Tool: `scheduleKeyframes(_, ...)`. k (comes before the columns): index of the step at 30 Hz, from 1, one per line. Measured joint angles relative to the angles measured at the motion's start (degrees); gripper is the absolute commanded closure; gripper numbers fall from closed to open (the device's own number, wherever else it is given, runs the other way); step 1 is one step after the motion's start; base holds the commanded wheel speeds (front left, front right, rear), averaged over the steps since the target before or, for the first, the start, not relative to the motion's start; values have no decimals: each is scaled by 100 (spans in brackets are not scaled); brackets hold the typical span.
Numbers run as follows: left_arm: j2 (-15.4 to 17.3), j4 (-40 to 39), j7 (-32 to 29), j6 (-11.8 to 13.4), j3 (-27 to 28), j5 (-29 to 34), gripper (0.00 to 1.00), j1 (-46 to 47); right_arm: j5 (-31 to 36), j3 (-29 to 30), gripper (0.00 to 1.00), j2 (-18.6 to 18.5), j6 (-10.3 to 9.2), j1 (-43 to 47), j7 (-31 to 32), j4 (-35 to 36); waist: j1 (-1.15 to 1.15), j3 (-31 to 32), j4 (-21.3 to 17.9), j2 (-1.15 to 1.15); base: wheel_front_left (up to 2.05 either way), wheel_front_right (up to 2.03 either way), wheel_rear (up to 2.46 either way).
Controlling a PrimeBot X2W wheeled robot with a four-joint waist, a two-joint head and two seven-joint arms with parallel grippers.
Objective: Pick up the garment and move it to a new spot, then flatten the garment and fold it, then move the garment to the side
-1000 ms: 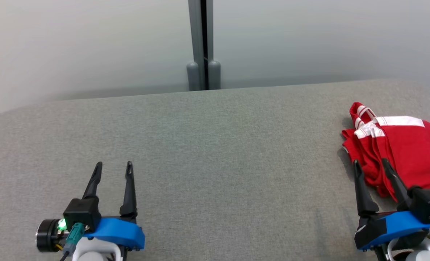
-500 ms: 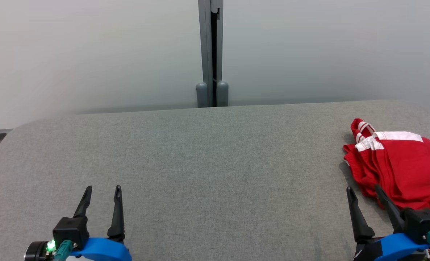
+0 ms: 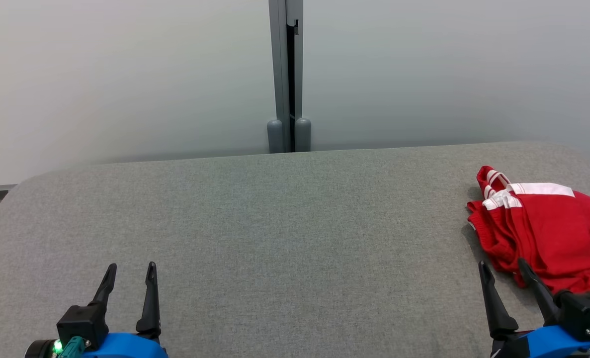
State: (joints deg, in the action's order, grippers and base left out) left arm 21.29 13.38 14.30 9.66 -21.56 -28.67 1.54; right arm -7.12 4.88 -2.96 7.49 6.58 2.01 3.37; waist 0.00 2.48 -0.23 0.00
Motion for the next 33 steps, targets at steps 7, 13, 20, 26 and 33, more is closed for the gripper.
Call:
scheduleKeyframes(7, 49, 67, 42, -138, 60, -16, 0, 0, -9, 8, 0, 0, 0, 10, 45, 77, 0, -1, 4, 0, 0, 0, 0)
scheduleKeyframes(13, 48, 124, 52, -205, 114, -8, 0, 0, -25, 3, 0, 0, 0, 18, 71, 119, 1, -7, 2, 0, 0, 0, 0)
scheduleKeyframes(20, 30, 170, 54, -249, 152, 44, 0, 1, -35, 2, 0, 0, 0, 53, 87, 135, 1, -18, 6, 1, 0, 0, 0)
scheduleKeyframes(26, 9, 200, 60, -265, 183, 54, 0, 1, -41, -4, 0, 0, 0, 53, 93, 135, 1, -20, 10, 1, 0, 0, 0)
scheduleKeyframes(33, -15, 204, 60, -300, 215, 102, 0, 2, -44, -12, 0, 1, 0, 53, 102, 140, 1, -28, 24, 1, 0, 0, 0)
